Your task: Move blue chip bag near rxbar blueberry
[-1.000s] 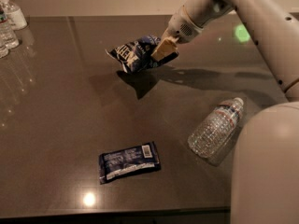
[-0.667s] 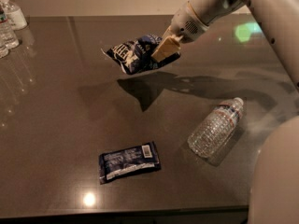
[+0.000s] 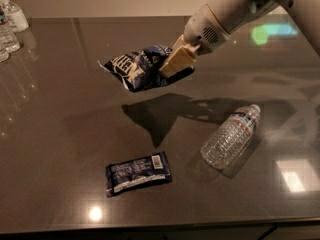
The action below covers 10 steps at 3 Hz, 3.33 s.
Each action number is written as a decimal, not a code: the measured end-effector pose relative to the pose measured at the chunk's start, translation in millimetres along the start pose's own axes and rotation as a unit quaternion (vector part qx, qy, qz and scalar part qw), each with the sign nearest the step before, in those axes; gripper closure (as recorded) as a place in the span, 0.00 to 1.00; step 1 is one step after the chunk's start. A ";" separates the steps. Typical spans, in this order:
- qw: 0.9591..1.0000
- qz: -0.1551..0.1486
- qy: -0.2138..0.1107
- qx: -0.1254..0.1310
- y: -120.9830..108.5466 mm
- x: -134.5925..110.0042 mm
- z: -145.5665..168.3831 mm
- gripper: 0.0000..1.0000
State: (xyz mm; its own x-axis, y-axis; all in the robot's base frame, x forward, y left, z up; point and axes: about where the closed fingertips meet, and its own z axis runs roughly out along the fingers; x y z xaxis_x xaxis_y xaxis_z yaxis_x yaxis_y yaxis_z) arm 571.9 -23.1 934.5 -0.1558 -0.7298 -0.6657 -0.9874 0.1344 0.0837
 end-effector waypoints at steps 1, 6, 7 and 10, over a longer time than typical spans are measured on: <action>1.000 0.003 0.001 -0.015 28.7 0.3 7.3 1.00; 0.999 0.005 0.026 -0.026 105.5 12.8 50.9 0.59; 0.999 0.007 0.025 -0.028 109.8 15.0 58.2 0.35; 0.999 0.004 0.026 -0.028 112.4 12.4 58.3 0.00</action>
Offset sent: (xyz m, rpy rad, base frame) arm -0.0735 0.0272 -0.0209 -0.0133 0.0814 0.0328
